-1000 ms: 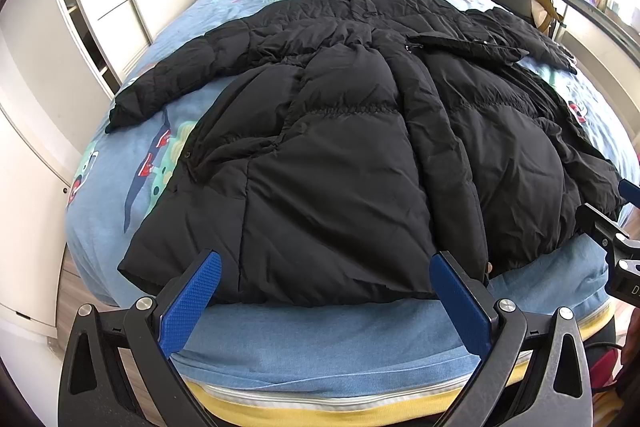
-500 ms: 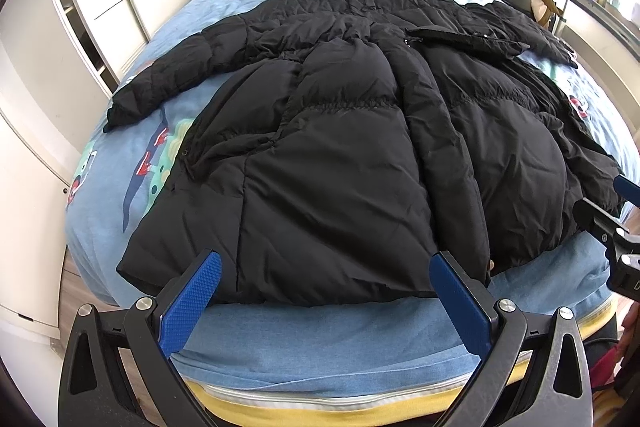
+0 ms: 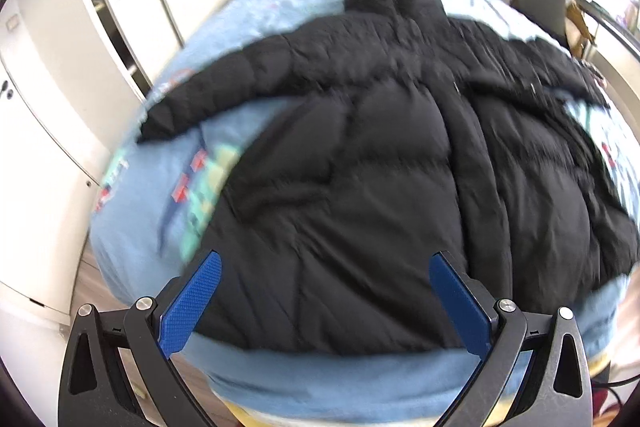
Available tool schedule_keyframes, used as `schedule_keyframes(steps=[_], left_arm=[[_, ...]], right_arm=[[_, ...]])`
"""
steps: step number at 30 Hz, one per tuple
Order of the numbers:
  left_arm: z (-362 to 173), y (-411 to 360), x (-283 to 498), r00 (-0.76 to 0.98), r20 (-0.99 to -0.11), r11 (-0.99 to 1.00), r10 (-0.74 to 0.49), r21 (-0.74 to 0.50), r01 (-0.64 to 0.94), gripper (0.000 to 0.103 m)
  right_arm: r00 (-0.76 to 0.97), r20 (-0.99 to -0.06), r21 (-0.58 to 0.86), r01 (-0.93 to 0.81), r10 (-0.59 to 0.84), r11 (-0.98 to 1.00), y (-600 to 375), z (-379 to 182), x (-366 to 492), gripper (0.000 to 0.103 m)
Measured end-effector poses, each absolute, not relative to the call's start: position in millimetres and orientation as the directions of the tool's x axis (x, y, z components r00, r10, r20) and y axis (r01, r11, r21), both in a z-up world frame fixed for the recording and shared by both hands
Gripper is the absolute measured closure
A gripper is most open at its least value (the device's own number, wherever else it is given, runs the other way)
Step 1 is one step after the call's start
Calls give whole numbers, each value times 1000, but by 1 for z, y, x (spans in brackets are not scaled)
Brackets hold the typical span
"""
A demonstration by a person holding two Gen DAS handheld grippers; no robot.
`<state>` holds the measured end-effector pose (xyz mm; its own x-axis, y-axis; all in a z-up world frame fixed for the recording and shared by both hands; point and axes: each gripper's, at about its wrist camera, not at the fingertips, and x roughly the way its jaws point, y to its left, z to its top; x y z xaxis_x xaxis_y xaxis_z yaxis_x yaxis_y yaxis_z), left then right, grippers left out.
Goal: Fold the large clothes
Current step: 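Grasp the jacket sleeve cuff with the right gripper and lift it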
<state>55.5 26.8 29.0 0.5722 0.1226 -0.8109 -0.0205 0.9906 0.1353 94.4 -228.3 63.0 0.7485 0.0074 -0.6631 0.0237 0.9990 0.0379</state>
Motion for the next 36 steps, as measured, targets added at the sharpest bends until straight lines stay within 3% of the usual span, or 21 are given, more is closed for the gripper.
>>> schedule_keyframes(steps=[7, 14, 20, 26, 36], left_arm=[[90, 58, 105, 703, -668, 969, 242, 207, -136, 1], [104, 79, 156, 698, -667, 965, 262, 167, -202, 1], [93, 79, 187, 663, -686, 953, 300, 195, -230, 1], [66, 80, 219, 603, -719, 938, 346, 240, -251, 1], [23, 71, 265, 525, -783, 940, 334, 237, -245, 1]], right_arm=[[818, -573, 71, 114, -53, 991, -271, 132, 148, 0], [823, -563, 168, 205, -77, 964, -323, 142, 223, 0], [769, -634, 295, 340, -83, 893, -402, 85, 297, 0], [689, -724, 474, 524, -25, 708, -495, -16, 340, 0], [744, -667, 666, 576, 33, 475, -579, -98, 356, 0]])
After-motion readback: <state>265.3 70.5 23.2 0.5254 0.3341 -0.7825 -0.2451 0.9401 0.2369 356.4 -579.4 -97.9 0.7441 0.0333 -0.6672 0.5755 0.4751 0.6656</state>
